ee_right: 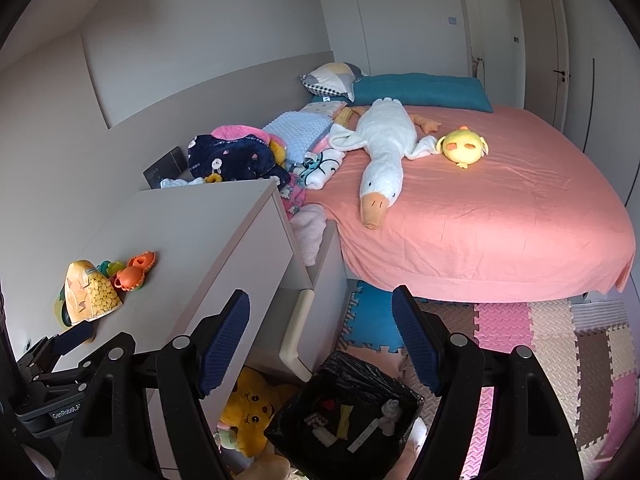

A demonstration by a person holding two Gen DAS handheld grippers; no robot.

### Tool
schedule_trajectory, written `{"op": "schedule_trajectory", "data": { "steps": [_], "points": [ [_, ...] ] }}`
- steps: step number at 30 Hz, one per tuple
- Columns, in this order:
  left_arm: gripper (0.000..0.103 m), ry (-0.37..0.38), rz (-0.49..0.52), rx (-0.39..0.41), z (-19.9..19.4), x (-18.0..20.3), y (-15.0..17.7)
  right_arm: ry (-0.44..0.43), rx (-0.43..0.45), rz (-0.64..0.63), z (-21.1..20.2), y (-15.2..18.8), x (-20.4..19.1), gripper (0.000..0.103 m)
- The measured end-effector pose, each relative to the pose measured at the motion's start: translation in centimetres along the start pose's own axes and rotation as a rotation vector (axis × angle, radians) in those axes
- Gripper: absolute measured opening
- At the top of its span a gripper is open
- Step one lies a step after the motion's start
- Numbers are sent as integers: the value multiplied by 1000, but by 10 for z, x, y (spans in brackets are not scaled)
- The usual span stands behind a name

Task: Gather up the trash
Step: 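Move both open tools back over the desk, then grasp the light blue plastic piece with the left tool while the right tool grasps the yellow corn snack bag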

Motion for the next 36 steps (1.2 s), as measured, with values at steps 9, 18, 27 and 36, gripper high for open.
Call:
{"op": "schedule_trajectory", "data": {
  "steps": [9,18,27,36],
  "points": [
    [97,-46,-56,21,-12,-41,0,-41,-27,-32,13,1,-33,74],
    [97,-109,-123,47,-26,-91,-1,-86,-51,-66,28,4,-72,74],
    [97,-164,-187,58,-35,-135,4,-123,-74,-106,41,6,-105,74],
    [87,-218,-244,60,-36,-168,8,-156,-98,-136,56,7,-135,74]
  ]
}}
Point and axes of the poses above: each gripper's, at about its wrist camera, not at the fingertips, and z roughly the way its jaws point, x to its right, y to its underside, the point moved 4 cm from there along z, roughly the way its jaws point, and after that the axes turned 1 degree about -z, right-handed, at the moved point
